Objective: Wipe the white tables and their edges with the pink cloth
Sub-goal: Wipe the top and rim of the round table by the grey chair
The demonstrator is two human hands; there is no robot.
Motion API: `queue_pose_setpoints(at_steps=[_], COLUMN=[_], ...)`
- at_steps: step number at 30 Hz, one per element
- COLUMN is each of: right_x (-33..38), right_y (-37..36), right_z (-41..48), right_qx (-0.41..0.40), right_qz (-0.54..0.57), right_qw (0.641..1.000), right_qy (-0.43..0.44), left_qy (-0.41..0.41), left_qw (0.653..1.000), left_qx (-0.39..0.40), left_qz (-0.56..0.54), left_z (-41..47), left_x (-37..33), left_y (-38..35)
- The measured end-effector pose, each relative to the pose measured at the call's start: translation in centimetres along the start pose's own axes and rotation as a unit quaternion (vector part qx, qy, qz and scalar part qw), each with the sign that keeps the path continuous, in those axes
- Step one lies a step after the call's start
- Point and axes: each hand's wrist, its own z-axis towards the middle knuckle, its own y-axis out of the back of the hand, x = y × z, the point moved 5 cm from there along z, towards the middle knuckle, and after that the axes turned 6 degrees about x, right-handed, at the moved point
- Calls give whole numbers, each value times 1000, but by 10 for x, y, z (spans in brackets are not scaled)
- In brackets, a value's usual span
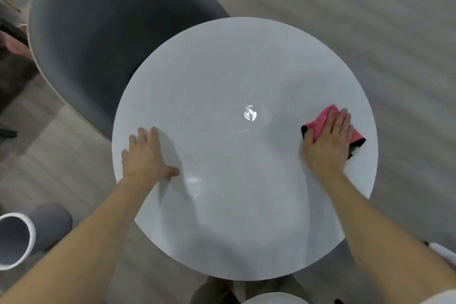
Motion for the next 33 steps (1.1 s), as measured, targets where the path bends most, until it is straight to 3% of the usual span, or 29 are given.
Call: queue_pose_setpoints(at_steps=[2,3,5,7,10,12,16,18,19,20,22,24,26,28,30,33], right_x=[59,104,199,260,240,176,23,18,46,88,193,276,296,265,198,67], right_y=[-3,-4,-17,-33,-35,-25,11,13,11,6,-14,-33,-36,-33,-24,5], right_z=[-16,-31,-72,-120,-114,-73,32,48,45,38,2,-52,-81,-67,-28,36], right_qx=[-16,-10,35,97,76,40,-2,-18,-36,-53,-42,15,52,37,4,-26], right_qz=[26,21,18,33,19,-4,-15,13,27,33,25,3,-13,-10,-7,1], right_qw=[999,1000,985,940,909,928,996,999,998,998,986,940,893,867,899,989], right_qy=[-31,6,168,326,410,370,92,-38,-52,-17,162,342,447,497,438,148], left_qy=[11,11,5,0,-1,-5,-4,-4,-5,-5,-3,-4,-10,-9,-11,-18], left_qw=[1000,1000,1000,1000,1000,1000,999,999,999,999,999,999,999,999,999,998], left_qx=[23,25,15,1,-5,0,7,9,9,10,11,11,11,9,9,7], left_qz=[2,7,16,16,22,29,38,38,38,38,40,40,44,47,53,56], left_z=[13,16,16,14,16,15,13,14,15,16,17,17,17,16,14,9], left_x=[0,0,0,4,5,5,6,6,5,6,7,8,8,7,6,4], left_y=[-6,-8,-9,-11,-12,-12,-12,-13,-13,-13,-14,-14,-15,-12,-8,-7])
